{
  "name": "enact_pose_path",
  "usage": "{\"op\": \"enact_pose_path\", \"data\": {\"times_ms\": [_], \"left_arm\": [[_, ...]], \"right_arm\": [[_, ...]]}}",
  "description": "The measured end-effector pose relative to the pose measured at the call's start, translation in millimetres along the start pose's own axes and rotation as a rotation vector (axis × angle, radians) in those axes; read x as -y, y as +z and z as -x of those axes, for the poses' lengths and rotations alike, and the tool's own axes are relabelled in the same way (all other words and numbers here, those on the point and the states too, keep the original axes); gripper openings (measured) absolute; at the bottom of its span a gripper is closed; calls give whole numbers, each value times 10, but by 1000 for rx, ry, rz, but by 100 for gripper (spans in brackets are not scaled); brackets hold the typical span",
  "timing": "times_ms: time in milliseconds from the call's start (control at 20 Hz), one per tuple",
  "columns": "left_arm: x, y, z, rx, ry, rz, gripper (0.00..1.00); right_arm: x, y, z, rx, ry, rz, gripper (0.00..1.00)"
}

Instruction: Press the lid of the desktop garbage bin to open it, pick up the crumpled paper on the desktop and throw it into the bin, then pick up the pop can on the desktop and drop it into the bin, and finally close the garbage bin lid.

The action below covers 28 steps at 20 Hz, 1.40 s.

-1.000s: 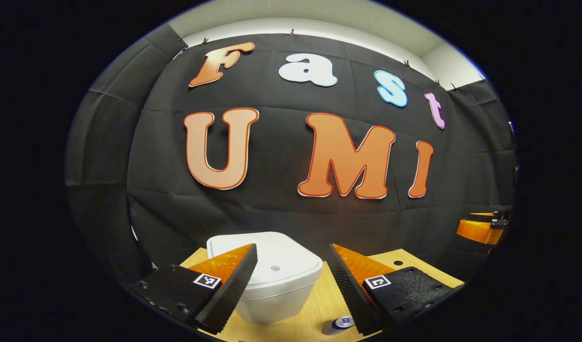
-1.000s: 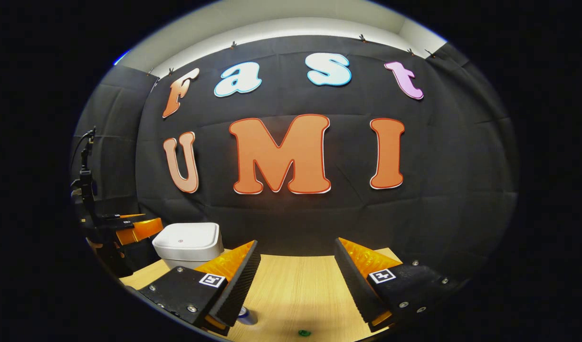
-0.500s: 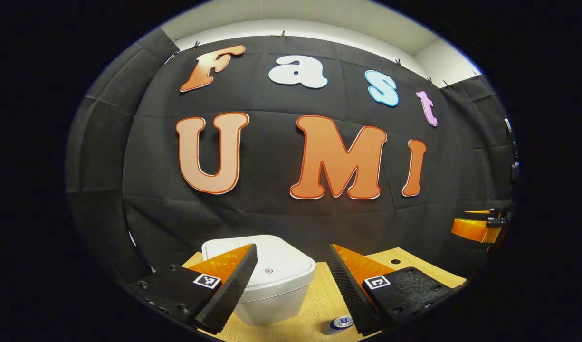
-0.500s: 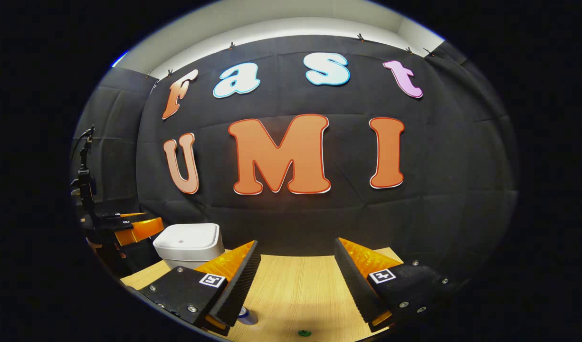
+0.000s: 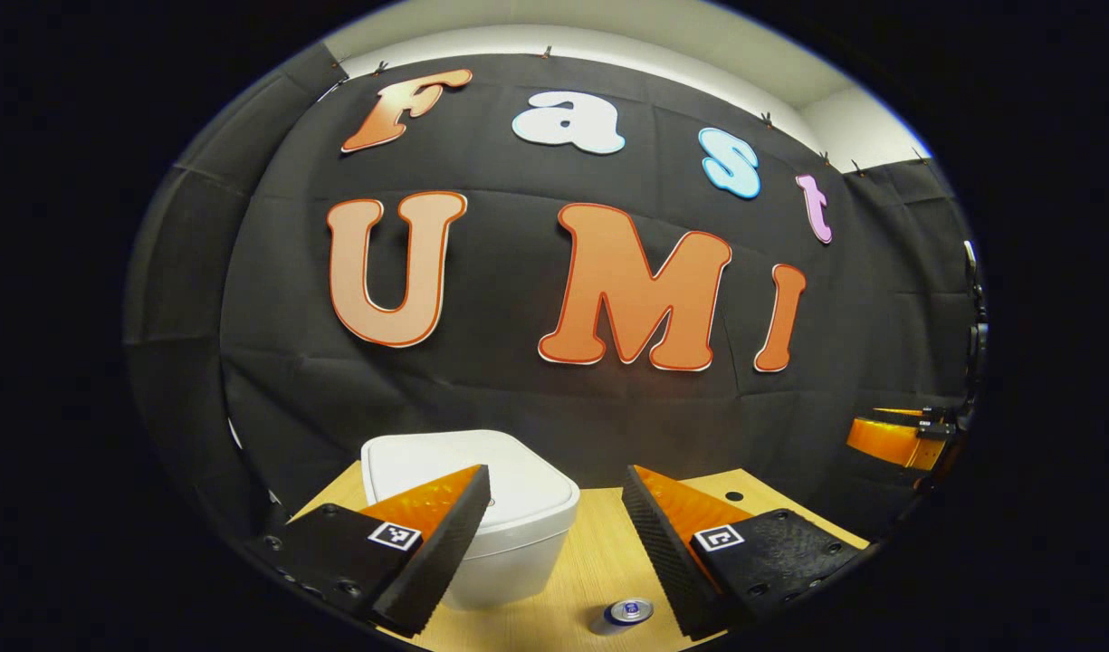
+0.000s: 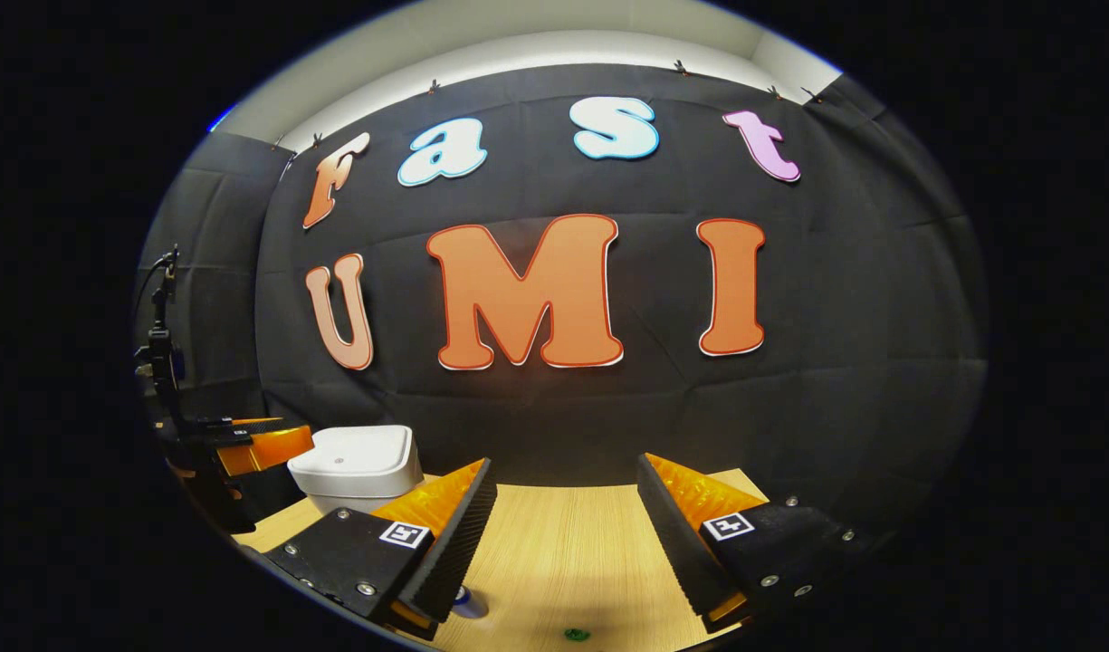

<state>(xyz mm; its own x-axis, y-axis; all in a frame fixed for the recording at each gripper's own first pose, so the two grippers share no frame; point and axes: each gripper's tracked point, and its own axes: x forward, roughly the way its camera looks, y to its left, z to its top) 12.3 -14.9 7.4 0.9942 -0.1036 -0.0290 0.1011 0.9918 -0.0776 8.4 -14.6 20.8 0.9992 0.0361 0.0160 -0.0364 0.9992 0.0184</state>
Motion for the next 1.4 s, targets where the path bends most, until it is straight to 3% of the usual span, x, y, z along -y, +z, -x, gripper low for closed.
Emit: {"op": "enact_pose_path", "data": {"times_ms": [150,200,350,450,550,600,800,1050,1400], "left_arm": [[-49,7,-33,0,13,0,93],[-56,17,-41,-3,18,6,86],[-146,-25,-68,-15,49,3,41],[-161,-47,-53,-34,50,9,35],[-326,-62,-57,-55,114,2,17],[-346,-78,-75,-56,105,0,2],[-257,107,-53,-51,17,-35,0],[-460,274,-231,-106,-25,-143,0],[-599,231,-534,-272,-130,-111,0]], "right_arm": [[4,2,-25,2,3,1,94],[1,7,-26,1,5,-1,94],[-1,-2,-56,-2,12,-12,94],[-11,-11,-67,-3,17,-14,94],[-25,-15,-70,-5,22,-13,94],[-32,-19,-75,-6,25,-14,94],[-24,-32,-83,-10,31,-16,94],[14,-34,-106,-17,32,-14,94],[162,-33,-137,-32,11,8,94]]}}
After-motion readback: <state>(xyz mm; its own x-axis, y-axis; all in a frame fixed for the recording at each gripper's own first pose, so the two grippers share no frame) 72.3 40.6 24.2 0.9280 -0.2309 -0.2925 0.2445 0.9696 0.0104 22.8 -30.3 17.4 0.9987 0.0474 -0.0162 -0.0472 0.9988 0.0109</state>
